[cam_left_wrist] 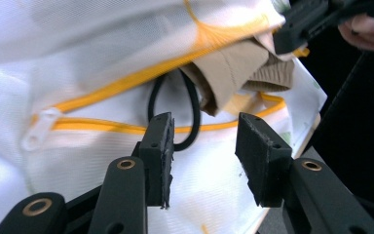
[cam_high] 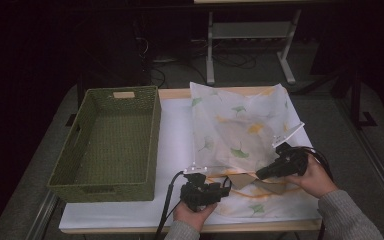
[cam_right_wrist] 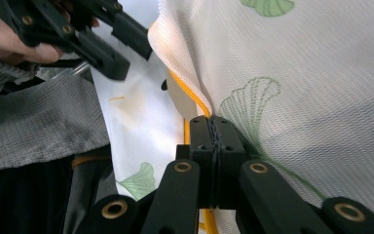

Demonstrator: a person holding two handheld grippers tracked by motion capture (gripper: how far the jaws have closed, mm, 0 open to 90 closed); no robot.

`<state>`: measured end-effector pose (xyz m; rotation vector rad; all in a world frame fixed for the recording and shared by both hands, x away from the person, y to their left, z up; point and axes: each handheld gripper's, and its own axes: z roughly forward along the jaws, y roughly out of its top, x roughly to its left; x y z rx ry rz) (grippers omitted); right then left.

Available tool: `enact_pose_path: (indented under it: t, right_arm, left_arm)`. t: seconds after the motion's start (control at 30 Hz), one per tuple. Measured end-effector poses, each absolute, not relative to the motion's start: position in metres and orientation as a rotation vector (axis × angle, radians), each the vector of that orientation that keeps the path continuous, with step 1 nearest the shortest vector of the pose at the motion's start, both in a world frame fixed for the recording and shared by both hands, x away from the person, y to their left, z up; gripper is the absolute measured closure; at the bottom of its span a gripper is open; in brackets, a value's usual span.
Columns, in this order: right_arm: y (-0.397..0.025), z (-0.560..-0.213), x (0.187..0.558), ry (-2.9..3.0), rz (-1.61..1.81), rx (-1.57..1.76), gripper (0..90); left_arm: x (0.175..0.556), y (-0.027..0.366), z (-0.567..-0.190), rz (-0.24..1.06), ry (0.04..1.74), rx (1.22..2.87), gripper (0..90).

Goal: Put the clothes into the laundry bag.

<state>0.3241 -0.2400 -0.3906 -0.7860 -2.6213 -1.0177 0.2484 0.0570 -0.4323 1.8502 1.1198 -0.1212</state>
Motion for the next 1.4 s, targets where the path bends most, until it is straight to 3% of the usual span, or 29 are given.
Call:
enact_pose_path:
  t: [0.4, 1.4]
  right_arm:
    - [-0.254, -0.401, 0.326, -2.613, -1.032, -0.844, 88.4]
    - [-0.267, -0.39, 0.319, -2.627, -1.09, -0.878, 88.1]
  left_arm:
    - [0.251, 0.072, -0.433, -0.12, 1.137, 1.846, 55.4]
    - [0.249, 0.09, -0.435, -0.103, 1.168, 1.849, 49.1]
